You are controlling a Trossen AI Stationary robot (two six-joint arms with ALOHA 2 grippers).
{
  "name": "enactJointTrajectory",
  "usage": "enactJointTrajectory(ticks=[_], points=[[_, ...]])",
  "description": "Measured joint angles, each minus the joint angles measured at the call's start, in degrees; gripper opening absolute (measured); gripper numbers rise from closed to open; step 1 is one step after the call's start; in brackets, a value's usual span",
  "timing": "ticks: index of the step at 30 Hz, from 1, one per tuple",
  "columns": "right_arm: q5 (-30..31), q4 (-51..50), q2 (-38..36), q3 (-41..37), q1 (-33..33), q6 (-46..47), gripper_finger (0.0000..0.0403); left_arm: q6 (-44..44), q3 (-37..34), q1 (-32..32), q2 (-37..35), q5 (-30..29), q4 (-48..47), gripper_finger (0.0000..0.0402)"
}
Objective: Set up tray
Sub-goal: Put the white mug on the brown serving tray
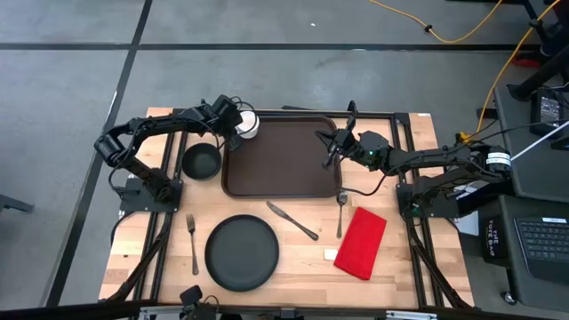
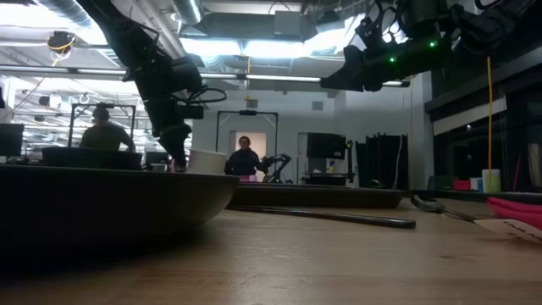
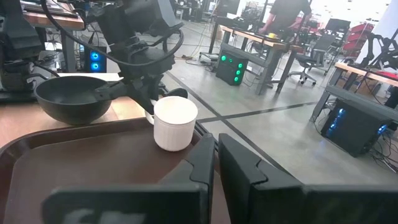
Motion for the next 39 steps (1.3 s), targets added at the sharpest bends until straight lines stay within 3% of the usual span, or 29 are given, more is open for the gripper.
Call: enactJointTrajectory(ticks=[5, 18, 30, 39], points=[[0.0, 0.0, 0.0, 0.0, 0.0, 0.0, 0.0029, 0.1, 0.0, 0.0, 0.0, 2.9, 0.1, 0.0050], [0.0, 0.1, 0.0, 0.0, 0.0, 0.0, 0.0029, 0.7, 0.0, 0.1, 0.0, 2.5, 0.5, 0.0052], [0.0, 0.1, 0.0, 0.0, 0.0, 0.0, 0.0029, 1.1, 0.0, 0.0, 0.0, 2.4, 0.6, 0.0109], [0.0, 0.1, 0.0, 0.0, 0.0, 0.0, 0.0029, 3.6, 0.0, 0.0, 0.0, -1.5, 0.6, 0.0134]])
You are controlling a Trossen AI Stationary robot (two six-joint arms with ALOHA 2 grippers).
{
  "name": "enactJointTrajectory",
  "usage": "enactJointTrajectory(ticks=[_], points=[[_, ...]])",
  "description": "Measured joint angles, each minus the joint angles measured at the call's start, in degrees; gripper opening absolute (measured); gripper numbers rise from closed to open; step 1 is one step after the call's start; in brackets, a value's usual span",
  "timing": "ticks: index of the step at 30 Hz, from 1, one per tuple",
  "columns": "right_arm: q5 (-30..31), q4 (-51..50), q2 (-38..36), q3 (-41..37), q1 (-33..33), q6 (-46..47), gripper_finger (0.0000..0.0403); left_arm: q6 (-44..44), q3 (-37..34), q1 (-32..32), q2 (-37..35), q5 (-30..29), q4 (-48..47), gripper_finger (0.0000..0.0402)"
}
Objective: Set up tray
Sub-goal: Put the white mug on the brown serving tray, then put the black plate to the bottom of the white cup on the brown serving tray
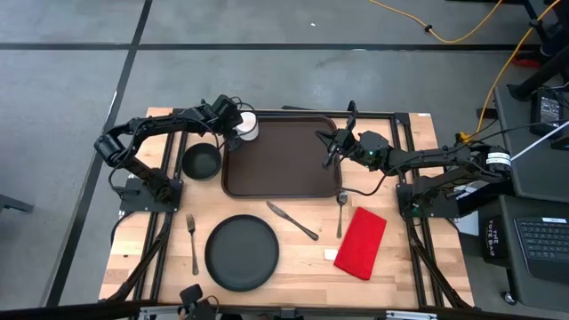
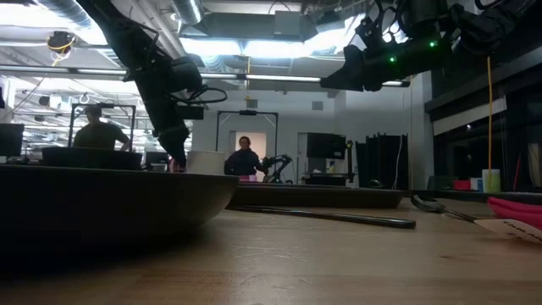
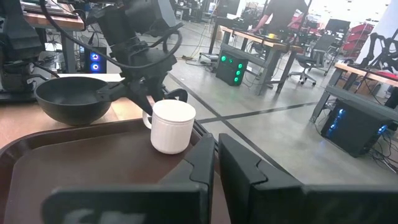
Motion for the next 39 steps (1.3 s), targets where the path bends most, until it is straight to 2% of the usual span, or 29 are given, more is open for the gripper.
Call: enactJointTrajectory(ticks=[10, 21, 29, 39], points=[[0.0, 0.0, 0.0, 0.0, 0.0, 0.0, 0.0029, 4.0, 0.1, 0.0, -0.7, 0.0, -0.2, 0.0134], [0.0, -0.1, 0.0, 0.0, 0.0, -0.1, 0.0029, 4.9, 3.8, -0.9, -7.5, 0.5, -4.8, 0.0133], [0.0, -0.1, 0.0, 0.0, 0.0, -0.2, 0.0029, 3.4, 3.8, -1.6, -13.5, 1.8, -9.3, 0.0131], [0.0, -0.1, 0.0, 0.0, 0.0, -0.2, 0.0029, -5.0, 2.7, -6.5, -20.6, 1.4, -8.9, 0.0117]])
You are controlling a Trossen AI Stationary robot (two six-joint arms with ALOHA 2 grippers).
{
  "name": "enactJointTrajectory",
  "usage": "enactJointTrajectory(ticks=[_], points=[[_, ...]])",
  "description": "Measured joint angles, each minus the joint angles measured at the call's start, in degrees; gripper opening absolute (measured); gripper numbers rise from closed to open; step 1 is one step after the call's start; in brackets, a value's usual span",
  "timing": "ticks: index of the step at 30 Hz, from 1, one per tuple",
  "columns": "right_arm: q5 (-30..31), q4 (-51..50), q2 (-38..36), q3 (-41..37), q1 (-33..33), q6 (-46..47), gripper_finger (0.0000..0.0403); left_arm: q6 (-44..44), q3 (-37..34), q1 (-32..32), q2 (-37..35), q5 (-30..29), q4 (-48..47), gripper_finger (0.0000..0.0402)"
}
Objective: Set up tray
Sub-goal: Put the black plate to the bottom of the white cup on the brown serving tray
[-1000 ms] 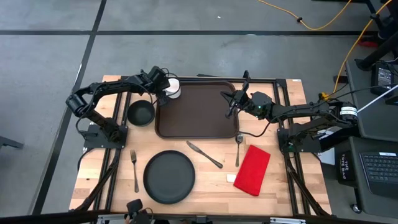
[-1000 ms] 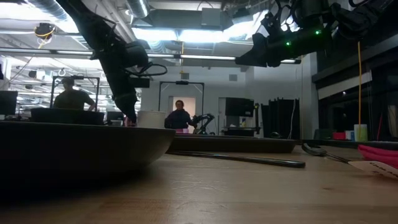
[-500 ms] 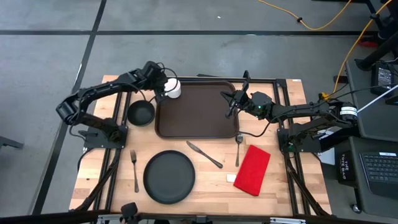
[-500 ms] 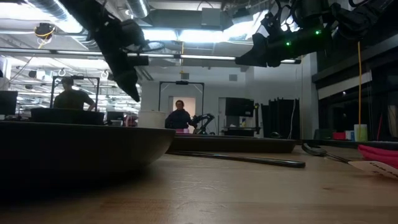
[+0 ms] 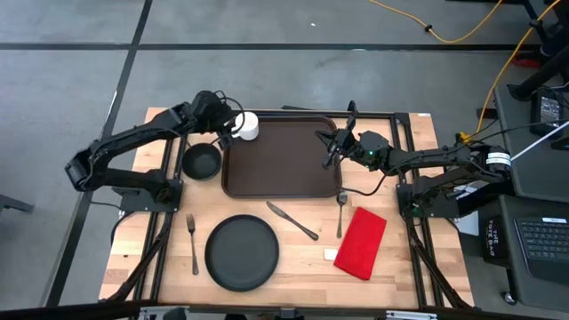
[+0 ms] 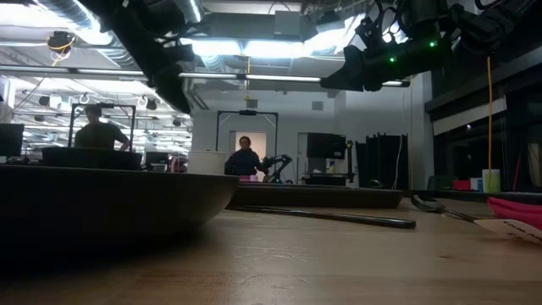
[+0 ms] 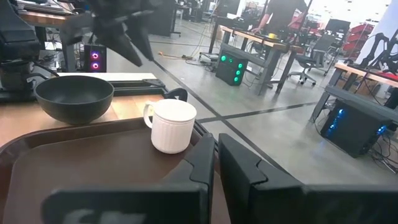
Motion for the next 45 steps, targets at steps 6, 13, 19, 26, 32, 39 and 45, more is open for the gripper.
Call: enactJointTrajectory(ticks=[6, 13, 19, 26, 32, 39, 45], points=[[0.0, -1.7, 0.0, 0.0, 0.0, 0.0, 0.0029, -1.1, -4.5, -7.7, -3.9, -1.9, 3.7, 0.0064], [0.0, -4.7, 0.0, 0.0, 0.7, 1.8, 0.0029, -5.1, -9.9, -14.5, -10.5, -2.5, 7.4, 0.0004], [0.0, -4.5, 0.0, 0.0, 3.5, 1.3, 0.0029, -11.4, -11.8, -21.6, -14.5, -2.6, 7.3, 0.0001], [0.0, -4.7, 0.0, 0.0, 9.1, 3.3, 0.0012, -20.3, -11.8, -34.8, -12.8, -6.9, 5.7, 0.0002], [4.7, -8.3, 0.0, 0.0, 16.3, 5.3, 0.0013, -30.7, -11.8, -47.0, -8.2, -12.6, 4.3, 0.0002], [14.6, -11.5, 0.0, 0.0, 22.3, 7.0, 0.0005, -42.8, -9.5, -55.7, -2.1, -15.1, 3.9, 0.0001], [14.6, -14.0, 0.0, 0.0, 25.1, 11.7, 0.0015, -50.3, -4.7, -59.9, 3.9, -12.2, -0.5, 0.0002]])
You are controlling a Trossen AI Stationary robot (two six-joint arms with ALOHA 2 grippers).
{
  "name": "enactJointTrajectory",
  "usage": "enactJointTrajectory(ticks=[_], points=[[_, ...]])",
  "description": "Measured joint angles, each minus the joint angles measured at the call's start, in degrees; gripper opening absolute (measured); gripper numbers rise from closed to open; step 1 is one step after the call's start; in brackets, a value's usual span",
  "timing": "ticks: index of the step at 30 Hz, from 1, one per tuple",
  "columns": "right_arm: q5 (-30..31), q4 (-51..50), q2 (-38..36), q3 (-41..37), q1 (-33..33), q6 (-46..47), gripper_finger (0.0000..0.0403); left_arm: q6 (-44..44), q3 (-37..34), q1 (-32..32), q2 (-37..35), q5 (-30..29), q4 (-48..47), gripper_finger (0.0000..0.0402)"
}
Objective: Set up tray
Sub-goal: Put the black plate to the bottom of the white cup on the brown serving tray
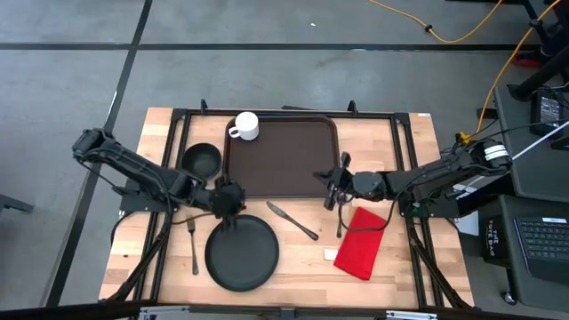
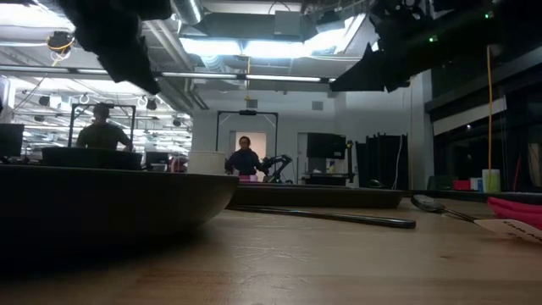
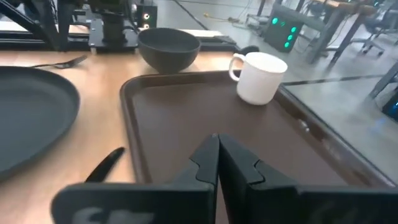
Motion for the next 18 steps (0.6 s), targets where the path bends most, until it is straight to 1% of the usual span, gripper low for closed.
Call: enactJointTrajectory(ticks=[3, 7, 13, 18], points=[[0.0, -0.7, 0.0, 0.0, 1.0, 1.9, 0.0011, -1.3, 1.9, -0.7, 2.8, 2.8, -3.3, 0.0001], [0.0, -2.0, 0.0, 0.0, 2.0, 4.7, 0.0006, -0.3, 2.0, -0.6, 4.9, 6.1, -5.8, 0.0005], [0.0, -4.2, 0.0, 0.0, 3.0, 7.6, 0.0025, -4.6, 2.0, 0.3, 6.1, 6.5, -8.0, 0.0020], [0.0, -4.1, 0.0, 0.0, 3.7, 7.8, 0.0028, -7.8, 2.0, 0.7, 6.3, 6.7, -10.2, 0.0051]])
